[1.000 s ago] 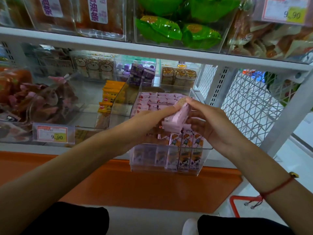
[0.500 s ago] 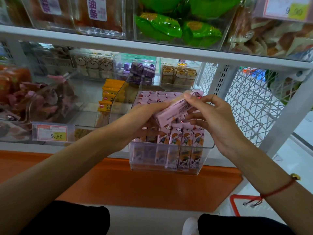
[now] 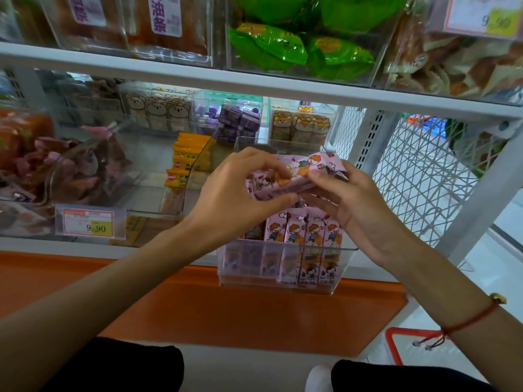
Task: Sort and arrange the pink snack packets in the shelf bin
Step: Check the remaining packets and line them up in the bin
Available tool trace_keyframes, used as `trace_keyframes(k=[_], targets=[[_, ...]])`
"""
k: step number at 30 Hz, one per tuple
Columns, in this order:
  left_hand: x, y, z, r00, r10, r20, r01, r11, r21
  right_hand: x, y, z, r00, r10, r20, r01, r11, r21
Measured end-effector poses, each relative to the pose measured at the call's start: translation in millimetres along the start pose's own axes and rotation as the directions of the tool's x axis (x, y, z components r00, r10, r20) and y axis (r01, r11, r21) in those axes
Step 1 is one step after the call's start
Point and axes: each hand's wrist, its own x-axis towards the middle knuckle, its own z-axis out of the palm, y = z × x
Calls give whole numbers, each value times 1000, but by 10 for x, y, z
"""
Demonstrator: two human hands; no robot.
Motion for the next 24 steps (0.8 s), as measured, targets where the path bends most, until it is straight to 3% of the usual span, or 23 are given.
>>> trace_keyframes(k=[6, 9, 13, 17, 20, 24], targets=[[6, -10, 37, 984, -146, 98, 163, 967, -196, 15, 29, 3, 997, -71, 19, 70, 996, 61], [-8, -16, 50, 990, -101, 96, 116, 981, -158, -40, 30, 43, 982, -174, 80, 184, 970, -158], [-24, -17, 48, 993, -60, 105, 76, 985, -152, -75, 24, 112, 927, -362, 101, 369, 822, -434], [-20, -78, 4, 994, -107, 25, 109, 988, -105, 29, 41, -10, 965, -243, 102, 252, 736, -629], [-2, -138, -52, 979, -166, -119, 145, 976, -163, 104, 118, -95, 970, -134, 202, 241, 460, -854], [-4, -175, -80, 971, -183, -153, 156, 972, -176, 246, 234, -45, 936, 39, 349, 341, 133, -931]])
